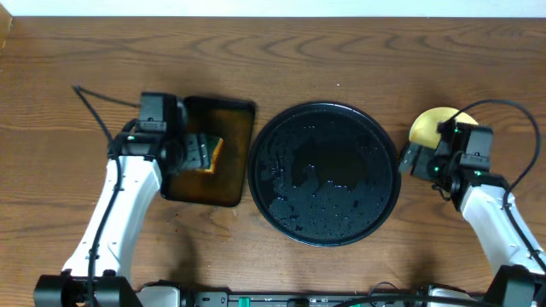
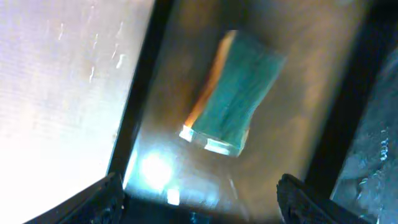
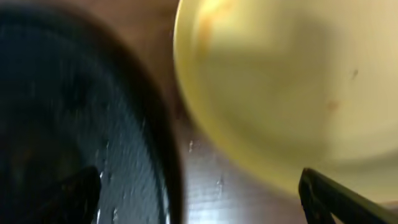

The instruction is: Clean dirty plates on tray and stack at the side

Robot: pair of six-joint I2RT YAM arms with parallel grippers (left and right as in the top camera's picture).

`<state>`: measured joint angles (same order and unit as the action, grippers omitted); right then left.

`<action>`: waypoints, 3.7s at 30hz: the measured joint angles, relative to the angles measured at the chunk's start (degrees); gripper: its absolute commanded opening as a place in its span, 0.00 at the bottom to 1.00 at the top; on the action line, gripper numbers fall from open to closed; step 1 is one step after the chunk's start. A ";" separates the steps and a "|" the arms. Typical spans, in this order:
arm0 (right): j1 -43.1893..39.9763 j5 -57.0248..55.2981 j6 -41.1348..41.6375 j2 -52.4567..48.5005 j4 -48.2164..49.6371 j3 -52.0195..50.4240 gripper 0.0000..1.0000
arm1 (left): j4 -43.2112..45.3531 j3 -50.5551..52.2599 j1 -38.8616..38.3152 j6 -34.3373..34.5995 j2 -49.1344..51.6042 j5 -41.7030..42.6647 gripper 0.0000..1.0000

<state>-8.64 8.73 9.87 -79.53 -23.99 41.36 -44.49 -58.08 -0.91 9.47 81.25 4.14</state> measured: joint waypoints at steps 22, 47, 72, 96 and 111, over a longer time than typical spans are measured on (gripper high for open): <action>1.01 -3.69 -2.73 37.38 -12.94 -4.74 0.99 | -0.04 11.98 1.16 -4.68 -35.50 4.59 0.80; 1.01 -4.48 -2.93 38.66 -16.04 -5.55 0.99 | -0.07 12.66 1.16 -5.09 -35.89 4.96 0.80; 8.48 -4.98 -4.59 63.52 -13.25 -18.45 0.99 | -0.07 12.66 1.16 -5.25 -35.28 4.96 0.80; 10.23 -5.09 -9.75 78.88 20.24 -41.00 0.99 | -0.07 12.70 1.16 -5.27 -35.28 4.96 0.80; 10.23 -5.14 -11.02 78.84 20.20 -40.98 0.99 | -0.09 12.72 1.16 -5.27 -35.28 4.98 0.80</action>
<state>1.58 3.60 -1.15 -0.69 -3.79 0.38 -44.58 -45.36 0.25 4.21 45.98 9.13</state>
